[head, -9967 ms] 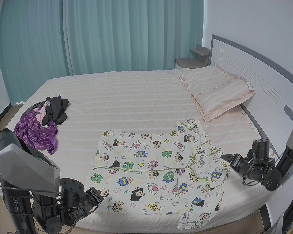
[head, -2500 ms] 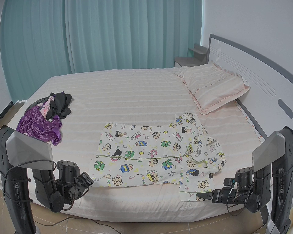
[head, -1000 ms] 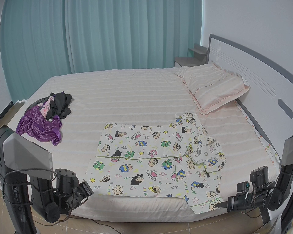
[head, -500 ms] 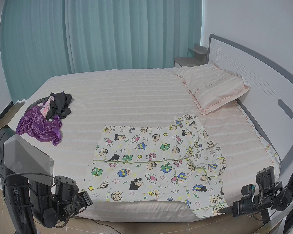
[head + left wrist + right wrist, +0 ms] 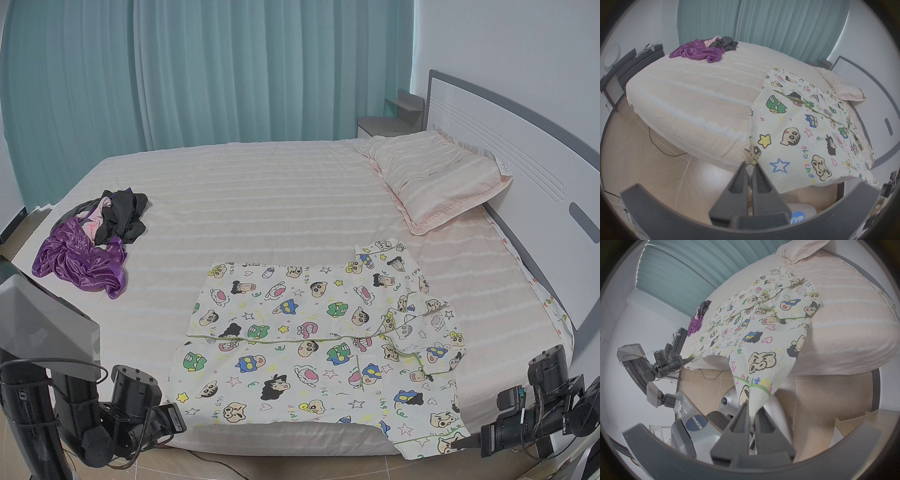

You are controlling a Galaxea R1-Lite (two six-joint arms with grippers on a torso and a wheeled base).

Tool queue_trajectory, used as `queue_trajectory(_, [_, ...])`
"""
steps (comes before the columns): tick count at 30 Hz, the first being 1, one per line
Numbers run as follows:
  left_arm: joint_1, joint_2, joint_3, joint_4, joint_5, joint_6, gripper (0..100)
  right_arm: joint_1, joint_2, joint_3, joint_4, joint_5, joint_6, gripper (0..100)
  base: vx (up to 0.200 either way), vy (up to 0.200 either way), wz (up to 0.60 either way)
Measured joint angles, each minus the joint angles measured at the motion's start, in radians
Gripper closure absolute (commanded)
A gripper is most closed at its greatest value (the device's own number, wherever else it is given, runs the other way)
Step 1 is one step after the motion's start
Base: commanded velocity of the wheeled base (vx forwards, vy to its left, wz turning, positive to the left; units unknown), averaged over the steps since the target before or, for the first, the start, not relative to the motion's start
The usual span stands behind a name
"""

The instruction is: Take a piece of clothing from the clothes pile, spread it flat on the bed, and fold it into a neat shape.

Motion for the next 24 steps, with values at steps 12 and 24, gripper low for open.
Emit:
queue_trajectory(12, [-0.036,-0.128,-0.004,0.312,-0.011,0.022,100,0.027,-0.043,0.0,0.069,-0.018,-0.01,100,0.0,0.0,0.0])
queue_trajectory(24, [0.041,-0.146,-0.152,0.326,-0.012,0.01,100,0.021,-0.095,-0.074,0.094,-0.026,0.004,100,0.0,0.0,0.0])
